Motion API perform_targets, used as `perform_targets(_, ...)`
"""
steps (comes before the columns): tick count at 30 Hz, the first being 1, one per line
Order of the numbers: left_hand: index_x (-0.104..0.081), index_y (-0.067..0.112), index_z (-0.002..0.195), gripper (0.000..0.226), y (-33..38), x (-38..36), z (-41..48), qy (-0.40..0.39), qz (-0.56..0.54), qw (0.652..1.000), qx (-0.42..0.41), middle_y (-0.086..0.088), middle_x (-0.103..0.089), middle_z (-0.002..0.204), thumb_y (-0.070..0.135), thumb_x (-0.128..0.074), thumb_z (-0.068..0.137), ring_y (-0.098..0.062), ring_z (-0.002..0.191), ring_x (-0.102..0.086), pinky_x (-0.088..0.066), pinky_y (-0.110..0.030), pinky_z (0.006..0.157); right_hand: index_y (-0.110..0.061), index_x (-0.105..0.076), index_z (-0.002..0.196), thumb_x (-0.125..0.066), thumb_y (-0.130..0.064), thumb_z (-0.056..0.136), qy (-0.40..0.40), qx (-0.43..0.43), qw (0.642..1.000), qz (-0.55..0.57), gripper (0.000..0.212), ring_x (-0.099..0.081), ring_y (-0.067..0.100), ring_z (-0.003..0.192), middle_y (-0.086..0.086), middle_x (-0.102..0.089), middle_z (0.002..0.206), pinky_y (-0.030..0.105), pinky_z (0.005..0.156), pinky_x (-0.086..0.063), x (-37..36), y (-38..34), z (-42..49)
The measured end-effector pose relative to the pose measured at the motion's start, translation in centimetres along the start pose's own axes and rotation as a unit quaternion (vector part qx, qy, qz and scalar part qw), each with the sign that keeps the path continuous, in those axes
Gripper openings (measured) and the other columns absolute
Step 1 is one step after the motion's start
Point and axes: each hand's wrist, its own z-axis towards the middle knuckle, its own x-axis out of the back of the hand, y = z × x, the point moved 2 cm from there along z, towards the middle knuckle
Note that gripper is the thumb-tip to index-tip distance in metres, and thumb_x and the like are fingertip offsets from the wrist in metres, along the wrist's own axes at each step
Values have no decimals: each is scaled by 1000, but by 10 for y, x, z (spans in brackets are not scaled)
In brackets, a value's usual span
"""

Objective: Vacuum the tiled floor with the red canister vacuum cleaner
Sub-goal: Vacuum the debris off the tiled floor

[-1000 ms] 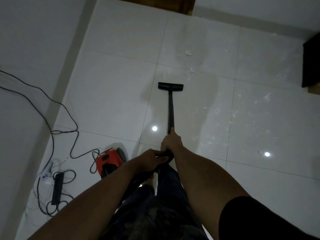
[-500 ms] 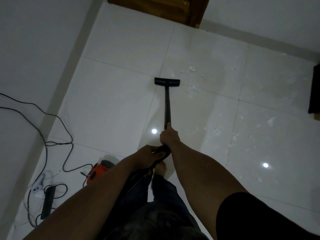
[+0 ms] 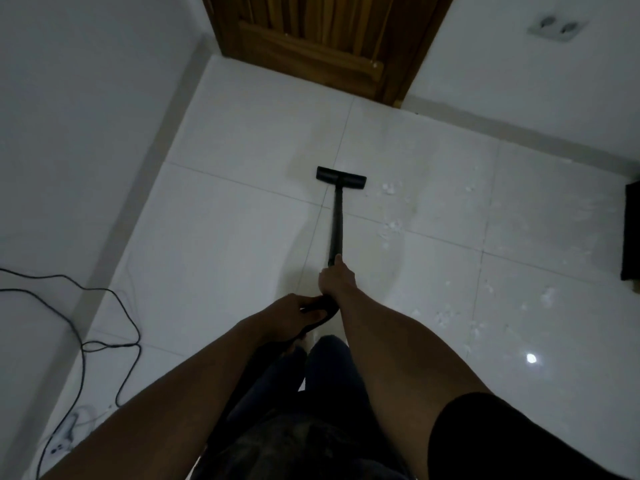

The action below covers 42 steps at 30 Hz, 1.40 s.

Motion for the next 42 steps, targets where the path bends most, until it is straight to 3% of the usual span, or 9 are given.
perform_targets(3, -56, 24, 140, 40, 13, 24, 12, -7, -5, 1000, -2, 5, -62, 67, 37, -53, 102, 1, 37, -57, -41, -13, 39, -24, -3, 157, -43, -16, 98, -6, -26, 999, 31, 72, -59, 30, 110, 17, -52, 137, 29, 72, -44, 6, -22, 16)
perform_targets(7, -56, 23, 139, 39, 34, 51, 37, -14, -10, 1000, -2, 6, -61, 67, 35, -53, 103, 3, 36, -55, -40, -11, 38, -29, -5, 157, -42, -16, 96, -2, -30, 998, 57, 73, -61, 30, 105, 16, -52, 135, 37, 83, -55, 21, -46, 43)
perform_targets(12, -54, 27, 142, 42, 67, 92, 81, -12, -48, 999, 19, 21, -60, 57, 39, -55, 101, 9, 40, -57, -38, -5, 39, -31, -4, 157, -41, -19, 97, -10, -30, 998, 52, 71, -63, 27, 94, 15, -57, 127, 41, 82, -57, 50, -89, 93)
perform_targets(15, -55, 29, 139, 42, 91, 122, 110, -8, -72, 997, 33, 15, -62, 51, 42, -56, 100, 1, 37, -55, -41, -14, 39, -34, -4, 156, -41, -19, 96, -15, -30, 998, 48, 72, -64, 28, 91, 14, -60, 121, 41, 79, -58, 68, -123, 127)
perform_targets(20, -54, 29, 140, 44, 131, 177, 162, 14, -76, 996, 43, -9, -60, 69, 44, -55, 100, -10, 38, -56, -46, -23, 40, -35, -7, 156, -42, -20, 96, -9, -34, 997, 66, 71, -62, 31, 105, 15, -53, 137, 35, 82, -54, 106, -184, 183)
perform_targets(25, -54, 30, 141, 44, 163, 214, 206, 30, -82, 995, 48, -8, -57, 69, 43, -57, 99, -7, 36, -54, -47, -22, 40, -36, -9, 156, -42, -22, 97, 8, -45, 995, 86, 69, -61, 34, 107, 16, -53, 138, 37, 86, -53, 133, -225, 231)
perform_targets(31, -53, 36, 141, 42, 180, 218, 228, 12, -59, 997, 45, -6, -57, 67, 41, -57, 99, -7, 37, -56, -49, -24, 43, -39, -6, 155, -40, -24, 99, 26, -85, 991, 101, 67, -65, 29, 92, 15, -57, 133, 36, 74, -55, 150, -220, 250)
perform_targets(34, -54, 34, 142, 43, 190, 218, 241, 12, -61, 997, 40, -6, -57, 69, 40, -59, 99, -15, 50, -58, -54, -30, 47, -38, -5, 155, -40, -25, 100, 35, -89, 991, 96, 67, -54, 18, 64, 16, -58, 131, 26, 47, -39, 165, -222, 263)
perform_targets(42, -57, 25, 138, 43, 198, 215, 245, 7, -58, 997, 46, -5, -59, 68, 41, -60, 98, -10, 40, -55, -50, -26, 43, -36, -9, 156, -43, -21, 100, 55, -73, 991, 100, 67, -45, 11, 58, 14, -59, 130, 23, 47, -33, 172, -216, 263)
